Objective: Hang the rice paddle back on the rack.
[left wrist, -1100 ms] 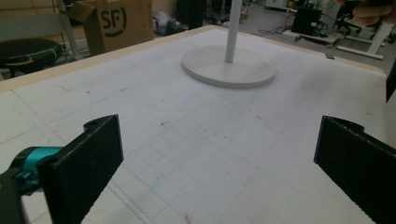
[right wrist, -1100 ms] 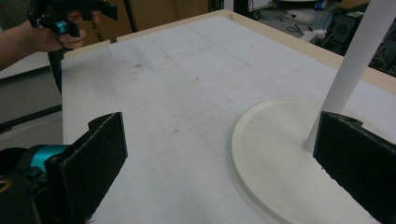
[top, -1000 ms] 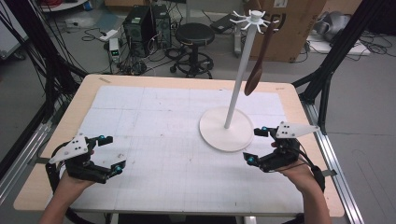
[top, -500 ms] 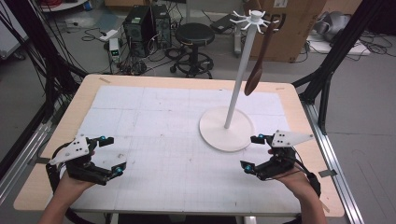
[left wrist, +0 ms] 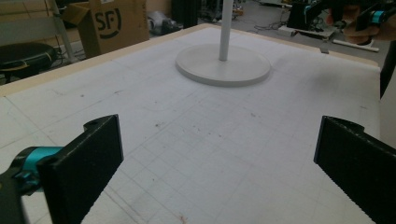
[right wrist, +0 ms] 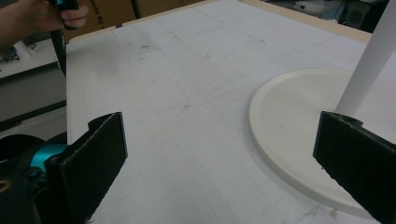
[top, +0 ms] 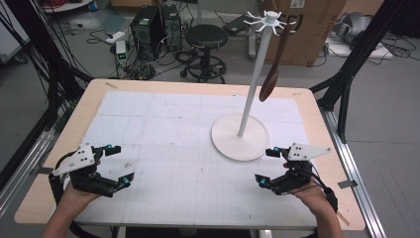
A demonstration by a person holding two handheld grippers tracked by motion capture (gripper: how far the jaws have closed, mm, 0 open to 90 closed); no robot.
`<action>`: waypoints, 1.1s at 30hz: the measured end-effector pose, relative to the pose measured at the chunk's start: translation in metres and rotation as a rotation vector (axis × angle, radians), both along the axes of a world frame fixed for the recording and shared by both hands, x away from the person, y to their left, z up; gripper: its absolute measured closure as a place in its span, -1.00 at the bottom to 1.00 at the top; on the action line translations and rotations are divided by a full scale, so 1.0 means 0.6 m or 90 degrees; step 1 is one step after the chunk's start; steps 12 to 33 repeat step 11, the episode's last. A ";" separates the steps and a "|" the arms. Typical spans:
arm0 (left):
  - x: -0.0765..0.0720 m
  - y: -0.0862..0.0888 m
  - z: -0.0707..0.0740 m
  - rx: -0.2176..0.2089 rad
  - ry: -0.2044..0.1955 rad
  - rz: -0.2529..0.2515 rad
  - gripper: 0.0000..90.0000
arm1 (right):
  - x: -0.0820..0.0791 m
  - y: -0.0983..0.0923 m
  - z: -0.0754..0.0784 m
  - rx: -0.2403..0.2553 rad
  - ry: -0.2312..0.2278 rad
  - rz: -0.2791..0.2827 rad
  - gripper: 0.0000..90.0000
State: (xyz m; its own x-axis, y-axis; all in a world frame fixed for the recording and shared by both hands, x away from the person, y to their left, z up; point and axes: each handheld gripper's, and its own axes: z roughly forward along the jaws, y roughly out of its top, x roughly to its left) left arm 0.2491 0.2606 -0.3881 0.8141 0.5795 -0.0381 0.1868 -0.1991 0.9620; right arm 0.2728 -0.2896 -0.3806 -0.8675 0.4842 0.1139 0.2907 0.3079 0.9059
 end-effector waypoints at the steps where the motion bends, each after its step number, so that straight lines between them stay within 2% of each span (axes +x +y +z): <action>1: 0.000 0.000 0.000 0.000 -0.001 -0.001 -0.96 | -0.001 -0.001 0.000 0.000 0.002 0.000 -0.96; 6: -0.002 0.000 0.000 -0.003 0.000 -0.001 -0.96 | -0.004 -0.006 -0.003 0.004 0.004 -0.009 -0.96; 9: -0.002 0.000 -0.001 0.003 -0.003 0.000 -0.96 | -0.004 -0.008 -0.006 0.002 0.004 -0.007 -0.96; 33: -0.002 0.001 -0.002 0.002 -0.001 0.003 -0.96 | -0.005 -0.008 -0.006 0.002 0.004 -0.005 -0.96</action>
